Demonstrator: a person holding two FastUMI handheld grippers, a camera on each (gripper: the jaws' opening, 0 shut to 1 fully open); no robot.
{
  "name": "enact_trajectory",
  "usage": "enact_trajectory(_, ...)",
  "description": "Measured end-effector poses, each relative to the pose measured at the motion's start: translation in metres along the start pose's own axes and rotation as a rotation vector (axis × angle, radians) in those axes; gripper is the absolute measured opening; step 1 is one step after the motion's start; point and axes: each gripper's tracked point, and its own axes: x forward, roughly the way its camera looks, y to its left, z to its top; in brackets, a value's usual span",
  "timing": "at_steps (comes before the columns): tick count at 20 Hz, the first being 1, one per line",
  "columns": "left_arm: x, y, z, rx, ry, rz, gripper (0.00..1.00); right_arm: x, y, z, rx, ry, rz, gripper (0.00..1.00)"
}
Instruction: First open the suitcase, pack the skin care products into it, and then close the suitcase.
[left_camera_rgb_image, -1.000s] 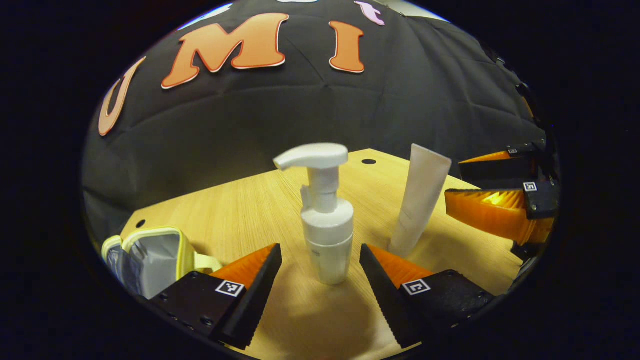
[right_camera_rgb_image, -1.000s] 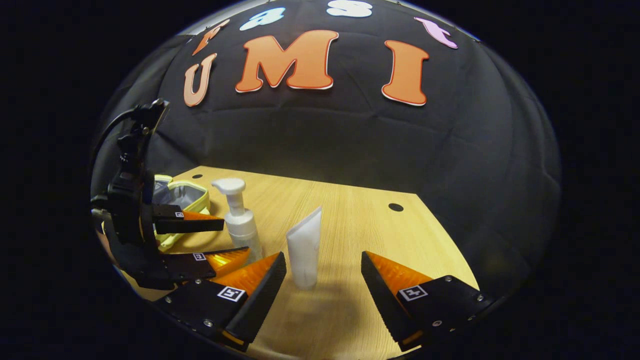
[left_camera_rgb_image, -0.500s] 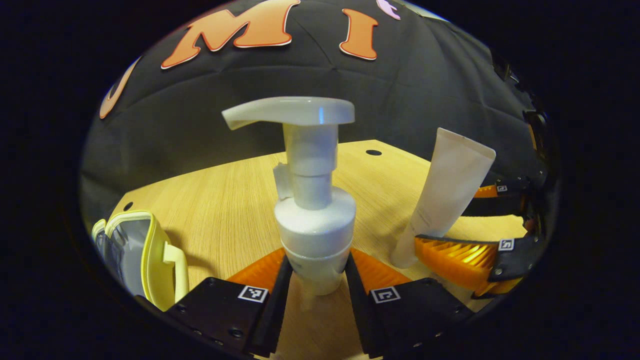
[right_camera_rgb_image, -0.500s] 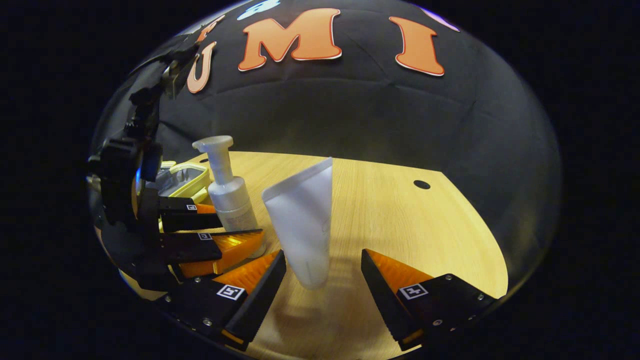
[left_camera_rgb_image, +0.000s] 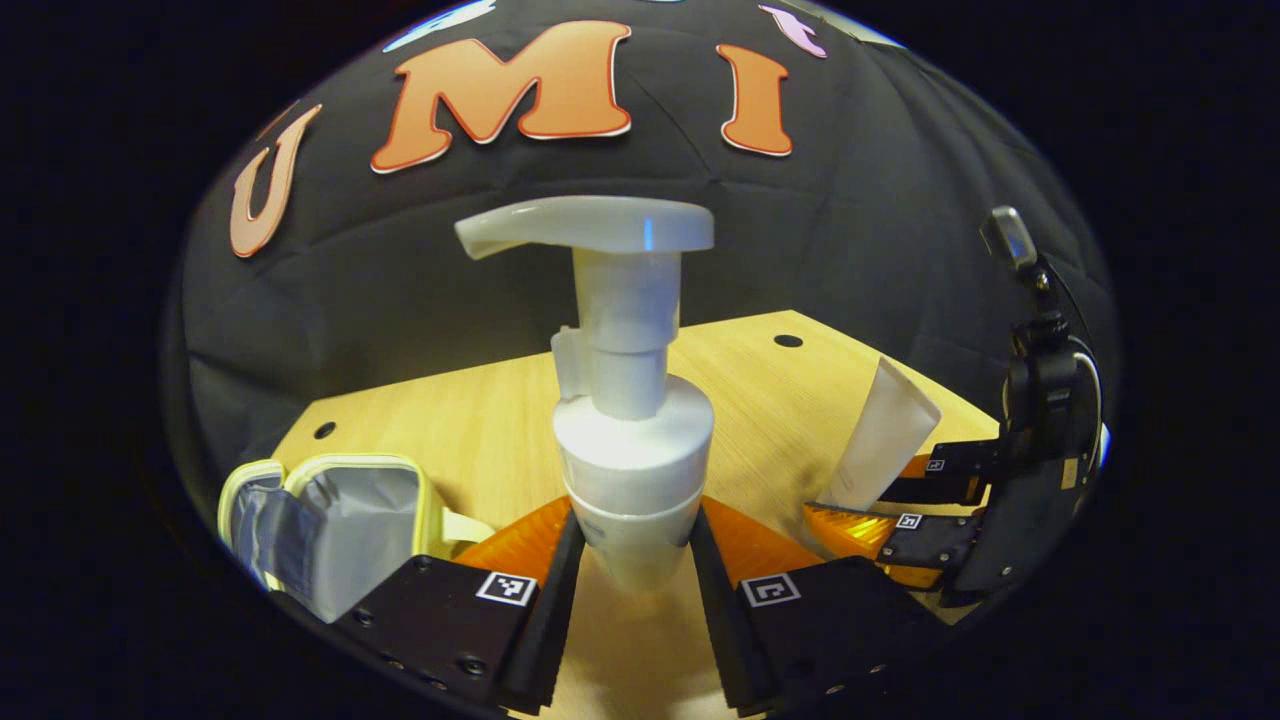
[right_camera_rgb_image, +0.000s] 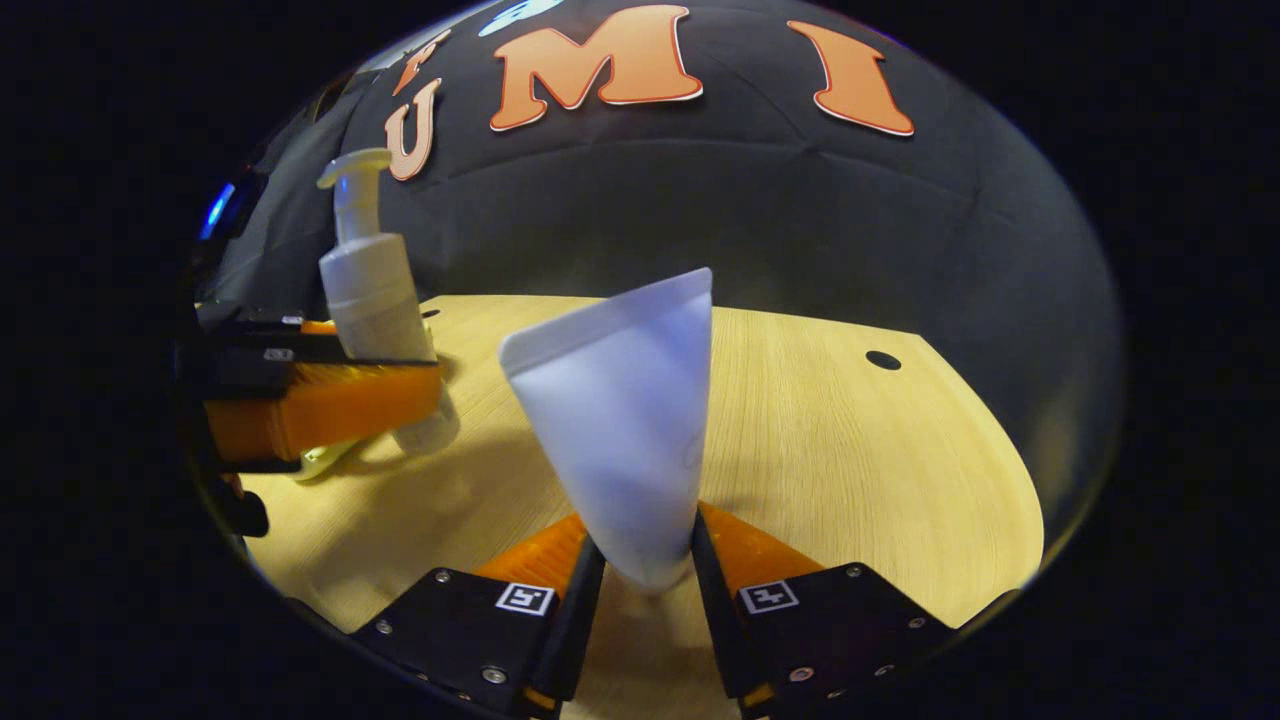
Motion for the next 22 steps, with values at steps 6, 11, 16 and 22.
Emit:
enact_trajectory(6, -0.048, 0.055, 0.026, -0.012, -0.047, 0.118, 0.60, -0.025, 0.020, 0.042, -0.021, -0.071, 0.040, 0.48)
enact_trajectory(11, -0.081, 0.104, 0.036, -0.026, -0.063, 0.204, 0.60, -0.041, 0.035, 0.091, -0.002, -0.142, 0.047, 0.48)
enact_trajectory(16, -0.114, 0.143, 0.036, -0.043, -0.088, 0.245, 0.59, -0.059, 0.069, 0.138, -0.007, -0.211, 0.074, 0.48)
enact_trajectory(22, -0.138, 0.200, 0.056, -0.035, -0.133, 0.252, 0.59, -0.069, 0.126, 0.183, -0.021, -0.270, 0.111, 0.48)
